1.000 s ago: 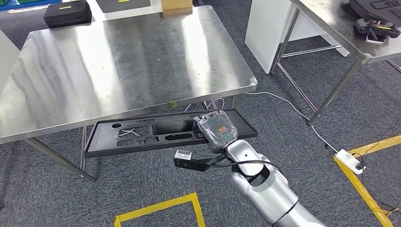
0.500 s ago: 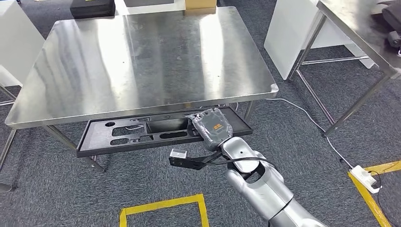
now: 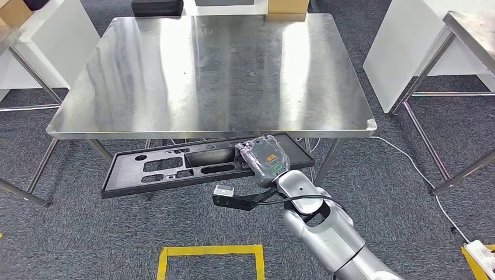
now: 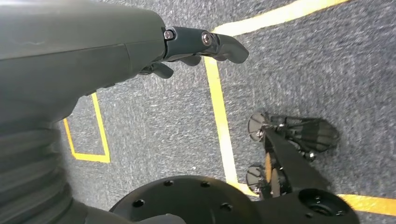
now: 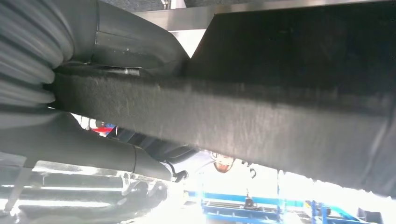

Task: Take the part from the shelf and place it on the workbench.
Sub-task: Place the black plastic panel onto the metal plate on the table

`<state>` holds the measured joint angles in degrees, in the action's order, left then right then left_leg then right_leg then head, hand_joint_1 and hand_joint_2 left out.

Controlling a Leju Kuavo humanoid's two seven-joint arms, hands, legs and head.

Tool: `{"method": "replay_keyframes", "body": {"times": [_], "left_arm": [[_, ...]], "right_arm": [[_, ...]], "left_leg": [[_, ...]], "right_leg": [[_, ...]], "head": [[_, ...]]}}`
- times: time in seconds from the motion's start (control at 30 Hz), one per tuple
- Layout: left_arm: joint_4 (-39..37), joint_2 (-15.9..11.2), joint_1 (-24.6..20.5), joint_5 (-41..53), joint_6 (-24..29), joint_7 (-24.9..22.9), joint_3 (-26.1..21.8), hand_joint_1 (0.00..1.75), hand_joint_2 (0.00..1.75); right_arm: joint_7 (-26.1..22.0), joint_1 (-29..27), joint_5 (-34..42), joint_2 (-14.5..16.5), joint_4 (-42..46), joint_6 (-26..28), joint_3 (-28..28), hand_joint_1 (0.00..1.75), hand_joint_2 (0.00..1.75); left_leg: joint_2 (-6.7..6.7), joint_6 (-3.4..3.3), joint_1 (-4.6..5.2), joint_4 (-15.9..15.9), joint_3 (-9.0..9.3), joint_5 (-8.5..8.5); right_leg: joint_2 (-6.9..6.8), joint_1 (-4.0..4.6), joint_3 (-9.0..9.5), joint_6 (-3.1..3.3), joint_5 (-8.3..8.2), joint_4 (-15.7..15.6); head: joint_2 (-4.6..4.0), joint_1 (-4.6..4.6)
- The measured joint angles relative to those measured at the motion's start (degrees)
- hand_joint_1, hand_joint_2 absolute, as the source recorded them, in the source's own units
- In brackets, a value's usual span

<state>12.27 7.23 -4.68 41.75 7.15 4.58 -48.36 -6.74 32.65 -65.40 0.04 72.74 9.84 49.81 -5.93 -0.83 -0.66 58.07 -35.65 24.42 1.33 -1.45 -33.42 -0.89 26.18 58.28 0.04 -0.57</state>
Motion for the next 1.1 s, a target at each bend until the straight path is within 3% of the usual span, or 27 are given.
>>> {"method": "replay_keyframes", "body": {"times": [0.07, 0.13, 0.2, 0.23, 0.27, 0.3, 0.37, 0.4, 0.47, 0.53, 0.6, 0.67, 0.7, 0.73, 0.8, 0.87, 0.93, 1.03, 1.1], "left_arm": [[0.0, 0.0, 0.0, 0.0, 0.1, 0.0, -0.1, 0.0, 1.75], [0.0, 0.0, -0.1, 0.0, 0.2, -0.1, -0.2, 0.0, 1.75], [0.0, 0.0, -0.1, 0.0, 0.3, 0.0, -0.4, 0.0, 1.75], [0.0, 0.0, -0.1, 0.0, 0.4, 0.0, -0.5, 0.0, 1.75], [0.0, 0.0, -0.1, 0.0, 0.4, 0.0, -0.5, 0.0, 1.75], [0.0, 0.0, -0.1, 0.0, 0.4, 0.0, -0.6, 0.0, 1.75], [0.0, 0.0, -0.1, 0.1, 0.3, 0.3, -0.6, 0.0, 1.75], [0.0, 0.0, -0.1, 0.1, 0.1, 0.5, -0.6, 0.0, 1.75], [0.0, 0.0, -0.2, 0.1, -0.2, 0.7, -0.6, 0.0, 1.75], [0.0, 0.0, -0.2, 0.1, -0.3, 0.8, -0.7, 0.0, 1.75], [0.0, 0.1, -0.3, 0.0, -0.5, 1.0, -0.7, 0.0, 1.75], [0.0, 0.1, -0.3, -0.3, -1.0, 1.4, -0.8, 0.0, 1.75], [0.0, 0.2, -0.3, -0.5, -1.2, 1.6, -0.9, 0.0, 1.75], [0.0, 0.2, -0.3, -0.5, -1.3, 1.7, -0.9, 0.0, 1.75], [0.0, 0.2, -0.3, -0.6, -1.3, 1.9, -1.0, 0.0, 1.75], [0.0, 0.3, -0.3, -0.6, -1.2, 1.9, -1.0, 0.0, 1.75], [0.0, 0.3, -0.3, -0.6, -0.9, 1.9, -1.0, 0.0, 1.75], [0.0, 0.2, -0.2, -0.7, -0.5, 1.8, -1.0, 0.0, 1.75], [0.0, 0.2, -0.3, -0.7, -0.4, 1.8, -1.2, 0.0, 1.75]], "right_arm": [[-0.1, 0.1, 0.0, 0.2, 0.0, 0.0, 0.0, 1.73, 1.75], [-0.3, 0.2, 0.1, 0.3, 0.0, 0.0, 0.0, 1.73, 1.75], [-0.4, 0.2, 0.2, 0.2, -0.1, 0.0, 0.0, 1.73, 1.75], [-0.4, 0.2, 0.2, 0.2, -0.2, 0.0, 0.0, 1.73, 1.75], [-0.4, 0.2, 0.2, 0.2, -0.2, 0.0, 0.0, 1.73, 1.75], [-0.4, 0.3, 0.2, 0.3, -0.2, 0.0, 0.0, 1.73, 1.75], [-0.4, 0.4, 0.3, 0.4, -0.2, 0.0, 0.0, 1.73, 1.75], [-0.4, 0.5, 0.4, 0.4, -0.2, 0.0, -0.1, 1.73, 1.75], [-0.4, 0.6, 0.4, 0.4, -0.2, 0.0, -0.2, 1.73, 1.75], [-0.4, 0.7, 0.4, 0.5, -0.1, 0.1, -0.4, 1.73, 1.75], [-0.4, 0.8, 0.4, 0.4, -0.1, 0.1, -0.6, 1.73, 1.75], [-0.4, 0.6, 0.3, 0.1, -0.1, 0.1, -0.6, 1.73, 1.75], [-0.4, 0.4, 0.3, -0.1, -0.1, 0.1, -0.6, 1.73, 1.75], [-0.4, 0.3, 0.2, -0.2, -0.2, 0.1, -0.5, 1.73, 1.75], [-0.4, 0.2, 0.1, -0.4, -0.2, 0.1, -0.6, 1.73, 1.75], [-0.4, 0.2, 0.1, -0.5, -0.2, 0.1, -0.6, 1.73, 1.75], [-0.5, 0.2, 0.1, -0.5, -0.2, 0.1, -0.6, 1.73, 1.75], [-0.2, 0.3, 0.2, -0.4, -0.3, 0.4, -0.9, 1.73, 1.75], [0.7, 0.6, 0.2, -0.1, -0.9, 1.2, -1.7, 1.73, 1.75]], "left_leg": [[2.28, 0.59, -0.06, 3.3, -1.4, 2.0], [4.79, 1.1, -0.14, 10.7, -4.94, 5.47], [5.59, 1.32, -0.29, 16.0, -7.98, 6.94], [5.72, 1.28, -0.33, 15.5, -7.99, 6.04], [5.82, 1.17, -0.36, 13.1, -6.95, 4.37], [6.08, 0.93, -0.35, 9.0, -4.88, 2.23], [6.64, 0.34, 0.0, 2.3, -1.37, -0.06], [6.8, 0.05, 0.22, 0.6, -0.44, -0.38], [6.51, -0.5, 0.58, 0.1, -0.3, -0.18], [6.26, -1.15, 0.37, -0.6, 0.28, -0.47], [6.0, -1.74, 0.07, -1.2, 0.81, -0.71], [5.52, -2.02, 0.11, -1.2, 0.86, -0.66], [5.2, -2.05, 0.13, -1.2, 0.87, -0.63], [4.88, -2.05, 0.13, -1.2, 0.92, -0.58], [4.33, -1.88, 0.12, -1.1, 1.15, -0.44], [3.94, -1.42, 0.34, -0.9, 1.28, -0.14], [3.77, -0.87, 0.52, -0.8, 1.21, 0.09], [4.06, -0.04, 0.14, 0.0, 0.92, 0.77], [4.8, 0.57, -0.07, 4.4, -1.03, 3.32]], "right_leg": [[-0.77, -0.25, 0.38, 0.72, -0.01, -0.2], [-1.68, 0.0, 0.65, 1.19, 0.25, -0.2], [-2.61, 0.24, 0.75, 1.41, 0.44, -0.2], [-2.96, 0.29, 0.81, 1.46, 0.53, -0.2], [-3.21, 0.32, 0.9, 1.46, 0.61, -0.2], [-3.39, 0.34, 1.06, 1.39, 0.74, -0.2], [-3.67, 0.64, 1.24, 1.07, 1.01, -0.2], [-3.81, 0.77, 1.29, 0.85, 1.13, -0.2], [-4.07, 0.87, 1.44, 0.31, 1.19, -0.5], [-3.77, 0.99, 1.17, -0.16, 1.81, 0.3], [-2.69, 1.0, -1.26, 0.0, 4.2, 5.4], [-1.9, 0.86, -5.47, 0.27, 7.03, 13.4], [-1.77, 0.85, -7.03, 0.11, 7.55, 15.9], [-1.71, 0.84, -7.48, -0.29, 7.05, 16.1], [-1.65, 0.7, -4.99, -1.32, 3.67, 9.8], [-1.53, 0.52, -1.57, -1.59, 0.42, 2.0], [-1.43, 0.58, -0.42, -0.92, -0.54, -0.5], [-1.45, 0.35, -0.13, 0.27, -0.76, -0.7], [-1.51, 0.11, 0.21, 0.88, -0.74, -0.8]], "head": [[0.0, -0.36], [0.01, -0.67], [0.01, -0.67], [0.01, -0.69], [0.0, -0.67], [0.0, -0.68], [-0.01, -0.64], [-0.01, -0.64], [0.0, -0.64], [0.0, -0.57], [-0.01, -0.31], [-0.01, -0.11], [-0.01, -0.09], [0.0, -0.06], [0.01, -0.05], [0.01, -0.04], [0.0, -0.05], [0.0, -0.13], [-0.01, -0.34]]}}
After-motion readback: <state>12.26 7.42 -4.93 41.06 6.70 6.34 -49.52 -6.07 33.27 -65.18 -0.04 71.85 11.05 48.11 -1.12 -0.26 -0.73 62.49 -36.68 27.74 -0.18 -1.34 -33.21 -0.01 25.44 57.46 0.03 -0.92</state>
